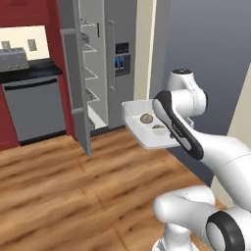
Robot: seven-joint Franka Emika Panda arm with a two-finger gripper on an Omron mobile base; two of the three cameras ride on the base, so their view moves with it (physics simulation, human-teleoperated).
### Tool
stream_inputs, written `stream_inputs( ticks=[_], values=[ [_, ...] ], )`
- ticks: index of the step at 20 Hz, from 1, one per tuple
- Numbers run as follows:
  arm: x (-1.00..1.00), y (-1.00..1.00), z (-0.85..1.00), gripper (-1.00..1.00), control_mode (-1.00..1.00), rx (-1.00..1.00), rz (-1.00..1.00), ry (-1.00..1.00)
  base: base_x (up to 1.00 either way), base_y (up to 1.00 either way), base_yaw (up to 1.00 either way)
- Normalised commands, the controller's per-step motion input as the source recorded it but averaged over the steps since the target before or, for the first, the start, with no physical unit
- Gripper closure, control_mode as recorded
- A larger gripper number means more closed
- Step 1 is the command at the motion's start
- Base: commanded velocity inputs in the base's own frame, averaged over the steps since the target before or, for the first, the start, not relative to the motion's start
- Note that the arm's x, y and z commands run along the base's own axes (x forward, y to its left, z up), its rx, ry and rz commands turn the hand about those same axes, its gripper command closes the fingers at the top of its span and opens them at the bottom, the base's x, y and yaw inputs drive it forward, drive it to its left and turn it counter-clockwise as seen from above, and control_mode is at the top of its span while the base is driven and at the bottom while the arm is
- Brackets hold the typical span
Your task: Place two dumplings into each of the tupperware containers and then place the containers in the fridge.
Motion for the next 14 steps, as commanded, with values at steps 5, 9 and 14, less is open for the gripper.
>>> stream_inputs(
  ticks=[5, 9, 14],
  values=[
    [0.00, 0.00, 0.00, 1.00, 1.00, 0.00, 0.00, 0.00, 0.77, -0.69, 0.16],
    [0.00, 0.00, 0.00, 1.00, 1.00, 0.00, 0.00, 0.00, 0.93, -0.59, 0.19],
    [0.00, 0.00, 0.00, 1.00, 1.00, 0.00, 0.00, 0.00, 0.96, -0.64, 0.26]
  ],
)
